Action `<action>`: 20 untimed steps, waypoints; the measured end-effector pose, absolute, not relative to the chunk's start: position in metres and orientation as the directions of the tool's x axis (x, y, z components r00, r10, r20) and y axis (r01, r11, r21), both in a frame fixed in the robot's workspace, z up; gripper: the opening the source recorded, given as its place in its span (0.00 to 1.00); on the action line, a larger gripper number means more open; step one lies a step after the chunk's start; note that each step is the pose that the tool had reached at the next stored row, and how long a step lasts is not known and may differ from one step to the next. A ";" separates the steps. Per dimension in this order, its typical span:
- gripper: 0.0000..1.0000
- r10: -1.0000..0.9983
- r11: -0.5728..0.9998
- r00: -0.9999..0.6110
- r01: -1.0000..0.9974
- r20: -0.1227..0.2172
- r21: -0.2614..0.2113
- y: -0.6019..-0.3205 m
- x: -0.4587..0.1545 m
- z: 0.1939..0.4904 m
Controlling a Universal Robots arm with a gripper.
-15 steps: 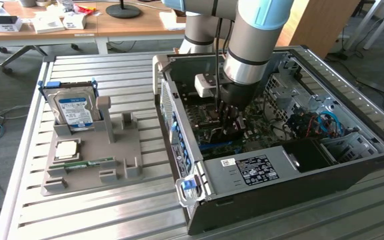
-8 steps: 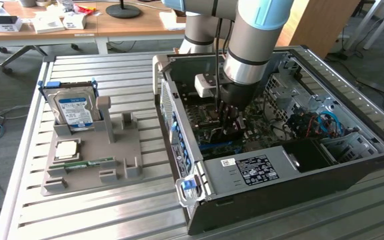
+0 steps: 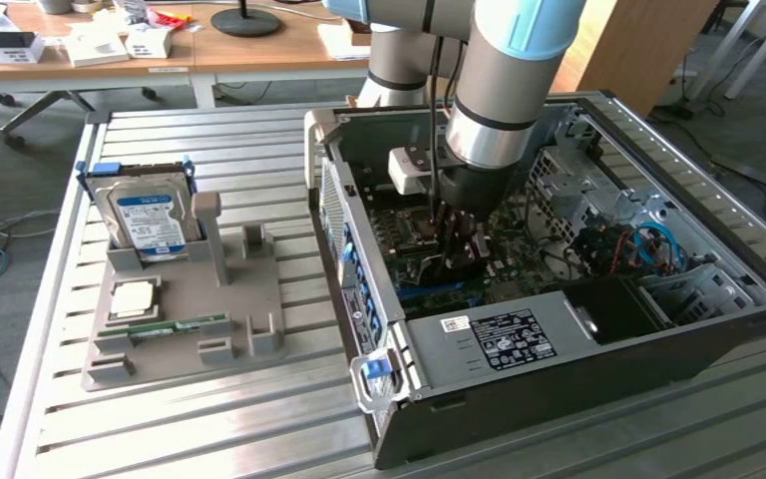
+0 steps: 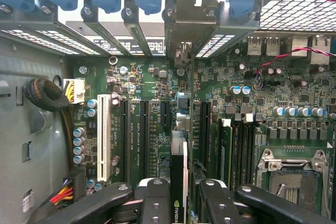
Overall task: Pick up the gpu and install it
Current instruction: 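Insert the gpu into the slot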
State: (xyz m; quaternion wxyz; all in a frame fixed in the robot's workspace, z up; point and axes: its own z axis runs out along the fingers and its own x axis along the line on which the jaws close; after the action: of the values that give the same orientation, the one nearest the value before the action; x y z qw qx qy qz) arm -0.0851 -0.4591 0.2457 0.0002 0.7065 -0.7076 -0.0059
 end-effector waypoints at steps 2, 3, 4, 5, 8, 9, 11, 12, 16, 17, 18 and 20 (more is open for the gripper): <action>0.26 -1.000 0.001 -0.002 -1.000 -0.008 0.009 -0.459 -0.085 0.246; 0.26 -1.000 0.001 -0.002 -1.000 -0.008 0.009 -0.459 -0.085 0.246; 0.26 -1.000 0.001 -0.002 -1.000 -0.008 0.009 -0.459 -0.085 0.246; 0.26 -1.000 0.002 -0.002 -1.000 -0.008 0.009 -0.459 -0.085 0.246; 0.26 -1.000 0.002 -0.002 -1.000 -0.008 0.009 -0.459 -0.085 0.246; 0.26 -1.000 0.002 -0.002 -1.000 -0.008 0.009 -0.459 -0.085 0.246; 0.26 -1.000 0.001 -0.002 -1.000 -0.008 0.009 -0.459 -0.085 0.246; 0.26 -1.000 0.001 -0.002 -1.000 -0.008 0.009 -0.459 -0.085 0.246; 0.26 -1.000 0.001 -0.002 -1.000 -0.008 0.009 -0.459 -0.085 0.246; 0.26 -1.000 0.001 -0.002 -1.000 -0.008 0.009 -0.459 -0.085 0.246; 0.26 -1.000 0.002 -0.002 -1.000 -0.008 0.009 -0.459 -0.085 0.246; 0.26 -1.000 0.002 -0.002 -1.000 -0.008 0.009 -0.459 -0.085 0.246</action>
State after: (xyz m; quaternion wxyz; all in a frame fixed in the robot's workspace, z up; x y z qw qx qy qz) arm -0.0851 -0.4589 0.2457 0.0002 0.7065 -0.7076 -0.0059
